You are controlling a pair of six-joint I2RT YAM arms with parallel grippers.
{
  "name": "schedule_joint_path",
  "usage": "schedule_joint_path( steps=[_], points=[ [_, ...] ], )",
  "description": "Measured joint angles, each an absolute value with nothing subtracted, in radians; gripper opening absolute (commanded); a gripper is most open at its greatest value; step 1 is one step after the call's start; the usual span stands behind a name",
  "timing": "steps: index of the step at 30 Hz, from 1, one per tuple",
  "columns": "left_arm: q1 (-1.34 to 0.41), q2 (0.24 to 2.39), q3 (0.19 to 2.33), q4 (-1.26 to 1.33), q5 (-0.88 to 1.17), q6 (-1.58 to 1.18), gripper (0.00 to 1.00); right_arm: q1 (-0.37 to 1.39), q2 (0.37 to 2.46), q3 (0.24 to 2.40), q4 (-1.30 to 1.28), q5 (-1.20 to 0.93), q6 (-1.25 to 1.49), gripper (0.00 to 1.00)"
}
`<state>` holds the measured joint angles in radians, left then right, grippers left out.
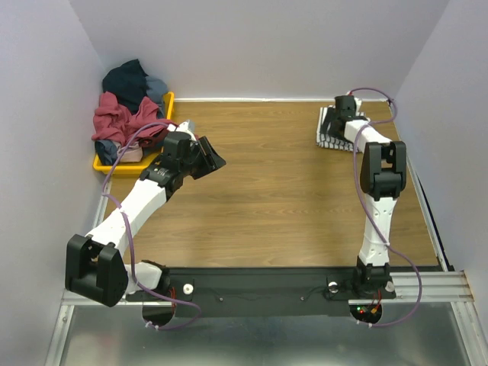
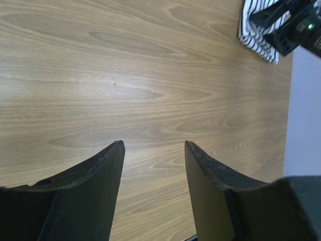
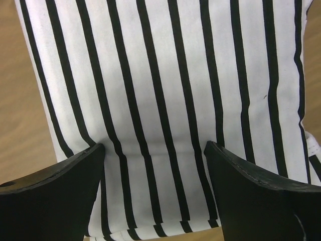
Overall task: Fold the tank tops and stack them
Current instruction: Neatly place the folded tank top to the corner
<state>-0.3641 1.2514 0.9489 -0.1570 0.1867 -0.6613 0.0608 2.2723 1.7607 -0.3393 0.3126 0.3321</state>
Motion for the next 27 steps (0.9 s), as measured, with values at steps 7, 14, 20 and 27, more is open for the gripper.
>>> schedule_joint_path(
  steps=[7,14,20,27],
  points=[
    [-0.358,1.23,0.92,-0.159,0.246,-0.614,0.62,-0.062,2.392,1.956,-0.373,0.3,0.23,0.99],
    [-0.358,1.229,0.896,-0.157,0.295,-0.582,0.62,-0.142,2.452,2.054,-0.377,0.275,0.138,0.98],
    [-0.358,1.226,0.896,-0.156,0.311,-0.556,0.65,-0.201,2.463,2.072,-0.367,0.269,0.125,0.99],
    [-0.358,1.225,0.896,-0.147,0.323,-0.553,0.66,-0.199,2.44,2.078,-0.425,0.297,0.128,1.0]
  ],
)
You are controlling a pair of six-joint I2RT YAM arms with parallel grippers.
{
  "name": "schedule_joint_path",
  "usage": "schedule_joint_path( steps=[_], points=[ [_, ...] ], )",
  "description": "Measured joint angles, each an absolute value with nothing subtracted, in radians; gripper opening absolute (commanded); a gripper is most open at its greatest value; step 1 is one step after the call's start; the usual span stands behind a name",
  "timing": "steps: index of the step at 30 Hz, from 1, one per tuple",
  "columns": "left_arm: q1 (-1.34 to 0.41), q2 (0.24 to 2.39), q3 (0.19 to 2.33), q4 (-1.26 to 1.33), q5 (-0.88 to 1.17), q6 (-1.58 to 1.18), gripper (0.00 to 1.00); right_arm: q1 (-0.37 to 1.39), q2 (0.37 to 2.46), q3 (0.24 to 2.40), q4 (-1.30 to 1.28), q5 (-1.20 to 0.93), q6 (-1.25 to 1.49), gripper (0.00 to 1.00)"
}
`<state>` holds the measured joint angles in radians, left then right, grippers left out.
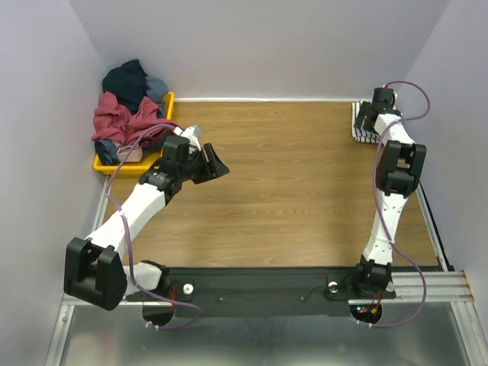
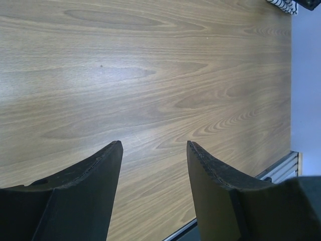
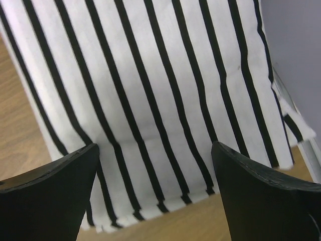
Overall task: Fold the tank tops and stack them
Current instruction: Neatly place the folded tank top to the corner
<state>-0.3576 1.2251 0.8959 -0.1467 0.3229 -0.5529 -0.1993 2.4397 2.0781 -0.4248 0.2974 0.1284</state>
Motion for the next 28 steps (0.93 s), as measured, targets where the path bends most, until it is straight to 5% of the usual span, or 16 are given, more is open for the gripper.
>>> schedule_joint_path(
  steps=[5,11,16,22,28],
  points=[
    [-0.353,1.225,0.898,-0.139,0.321,-0.553,0.66,-0.156,2.268,1.952,-0.499,0.316,0.155,1.0],
    [-0.345,1.225,0.953,-0.141,0.298,-0.554,0.66,-0.008,1.827,1.696,-0.476,0.294,0.245,1.0],
    [-0.343,1.225,1.0,-0.139,0.268,-0.542,0.66,0.166,1.383,1.232,-0.327,0.177,0.366,1.0],
    [-0.342,1.228,1.001,-0.152,0.241,-0.518,0.66,0.191,1.137,0.824,-0.316,0.068,0.469,1.0],
    [-0.34,1.233,0.995,-0.147,0.235,-0.51,0.66,0.19,0.989,0.723,-0.315,0.038,0.487,1.0]
  ],
)
